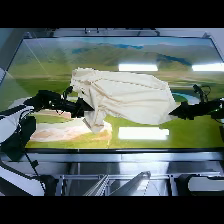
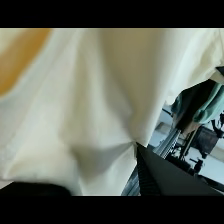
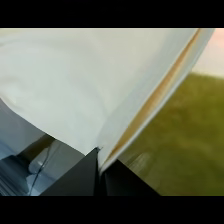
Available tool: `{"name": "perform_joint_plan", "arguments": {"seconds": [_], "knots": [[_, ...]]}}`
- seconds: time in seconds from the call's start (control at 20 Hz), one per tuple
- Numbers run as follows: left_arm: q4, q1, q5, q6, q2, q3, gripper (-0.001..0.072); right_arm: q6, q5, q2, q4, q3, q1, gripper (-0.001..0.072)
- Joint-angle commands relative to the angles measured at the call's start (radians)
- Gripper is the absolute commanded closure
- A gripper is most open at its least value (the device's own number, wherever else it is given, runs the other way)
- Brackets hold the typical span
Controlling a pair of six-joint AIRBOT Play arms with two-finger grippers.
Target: Fold the shirts.
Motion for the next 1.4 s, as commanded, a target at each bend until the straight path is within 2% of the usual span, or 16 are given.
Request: {"name": "perform_joint_plan", "arguments": {"seconds": [0.0, 0.2, 0.25, 0.3, 0.35, 0.75, 0.85, 0.9, 1.2, 1.35], "knots": [[-0.006, -0.003, 0.090, -0.001, 0.032, -0.015, 0.0285, 0.000, 0.009, 0.003, 0.000, 0.001, 0.000, 0.0692], [-0.006, 0.033, 0.037, 0.016, 0.106, -0.109, 0.0287, 0.001, 0.014, 0.003, 0.001, 0.001, 0.000, 0.0692], [-0.012, 0.039, 0.021, 0.016, 0.115, -0.124, 0.0359, 0.001, 0.018, 0.003, 0.002, 0.001, 0.000, 0.0692], [-0.014, 0.040, 0.002, 0.016, 0.122, -0.135, 0.0653, 0.001, 0.021, 0.003, 0.005, 0.001, 0.000, 0.0692], [-0.014, 0.035, -0.011, 0.019, 0.124, -0.135, 0.0684, 0.001, 0.021, 0.004, 0.005, 0.001, 0.000, 0.0692], [-0.002, 0.007, 0.034, 0.018, 0.123, -0.075, 0.0678, 0.001, 0.035, 0.004, 0.007, 0.001, 0.000, 0.0692], [-0.001, 0.019, 0.068, 0.018, 0.123, -0.077, 0.0364, 0.001, 0.035, 0.004, 0.007, 0.001, 0.000, 0.0692], [-0.001, 0.027, 0.076, 0.018, 0.123, -0.077, 0.0345, 0.001, 0.035, 0.004, 0.007, 0.001, 0.000, 0.0692], [-0.013, 0.042, 0.059, 0.018, 0.123, -0.077, 0.0345, 0.002, 0.036, 0.004, 0.008, 0.001, 0.000, 0.0692], [-0.012, 0.035, 0.000, 0.018, 0.123, -0.077, 0.0346, 0.005, 0.036, 0.004, 0.008, 0.001, 0.000, 0.0692]]}}
